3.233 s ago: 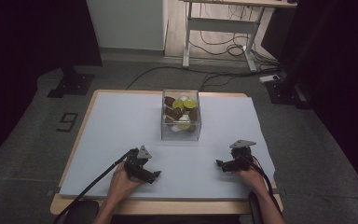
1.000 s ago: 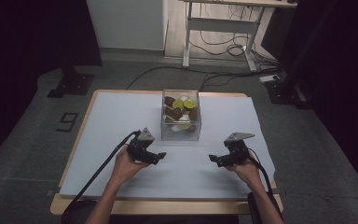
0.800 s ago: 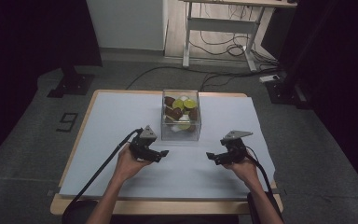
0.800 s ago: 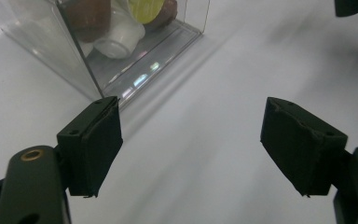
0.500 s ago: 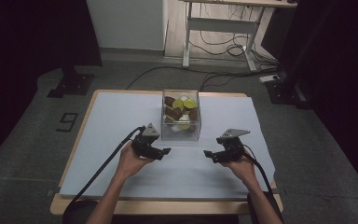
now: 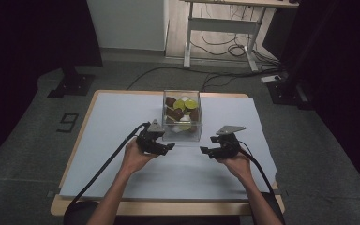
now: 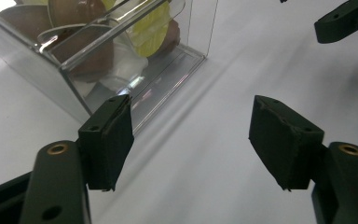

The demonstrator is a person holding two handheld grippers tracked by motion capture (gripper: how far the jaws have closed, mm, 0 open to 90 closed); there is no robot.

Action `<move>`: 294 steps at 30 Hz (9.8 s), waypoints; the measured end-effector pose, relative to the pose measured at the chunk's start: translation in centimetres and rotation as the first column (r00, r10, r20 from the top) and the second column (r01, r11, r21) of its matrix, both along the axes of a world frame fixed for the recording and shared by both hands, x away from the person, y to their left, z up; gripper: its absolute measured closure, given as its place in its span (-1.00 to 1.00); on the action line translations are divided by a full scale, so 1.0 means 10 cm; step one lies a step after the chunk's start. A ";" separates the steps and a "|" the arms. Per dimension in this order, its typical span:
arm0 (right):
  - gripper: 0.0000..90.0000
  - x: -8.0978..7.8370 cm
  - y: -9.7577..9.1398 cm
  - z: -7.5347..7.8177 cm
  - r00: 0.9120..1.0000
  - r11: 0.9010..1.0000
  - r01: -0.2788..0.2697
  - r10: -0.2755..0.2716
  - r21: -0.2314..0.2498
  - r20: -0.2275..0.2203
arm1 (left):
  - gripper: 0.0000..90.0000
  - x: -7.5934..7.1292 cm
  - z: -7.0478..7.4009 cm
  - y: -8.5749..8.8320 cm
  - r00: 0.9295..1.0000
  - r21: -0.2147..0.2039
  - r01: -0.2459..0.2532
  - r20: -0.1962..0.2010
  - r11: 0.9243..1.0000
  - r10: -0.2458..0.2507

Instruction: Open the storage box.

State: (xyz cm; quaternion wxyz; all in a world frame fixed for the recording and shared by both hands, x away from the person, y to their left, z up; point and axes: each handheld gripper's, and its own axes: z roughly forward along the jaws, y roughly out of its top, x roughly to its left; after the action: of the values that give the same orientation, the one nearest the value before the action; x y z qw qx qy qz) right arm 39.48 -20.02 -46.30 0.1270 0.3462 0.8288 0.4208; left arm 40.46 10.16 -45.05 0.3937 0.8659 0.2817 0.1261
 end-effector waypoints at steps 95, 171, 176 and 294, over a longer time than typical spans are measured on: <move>0.84 0.55 0.58 -0.03 0.997 0.999 0.035 -0.035 0.004 0.076 | 0.77 0.40 -0.15 -0.22 0.993 -0.069 -0.108 0.050 0.992 0.111; 0.68 -0.08 0.65 0.00 0.998 0.999 -0.041 0.041 -0.013 0.046 | 0.75 -0.27 -0.14 -0.14 0.997 -0.112 -0.066 0.028 0.992 0.069; 0.68 -0.13 0.65 0.00 0.998 0.999 -0.048 0.048 -0.009 0.043 | 0.75 -0.32 -0.14 -0.14 0.998 -0.104 -0.058 0.027 0.993 0.061; -0.38 -0.55 -0.18 0.08 0.999 0.998 0.018 -0.015 -0.054 0.044 | -0.56 -0.80 -0.23 0.56 0.997 -0.100 -0.076 -0.019 0.992 0.074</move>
State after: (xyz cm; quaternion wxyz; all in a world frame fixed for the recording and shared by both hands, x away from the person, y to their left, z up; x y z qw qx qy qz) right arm 34.00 -21.87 -45.52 0.1580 0.3403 0.8341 0.4043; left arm 32.51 15.75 -47.34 0.4298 0.8346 0.3230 0.1201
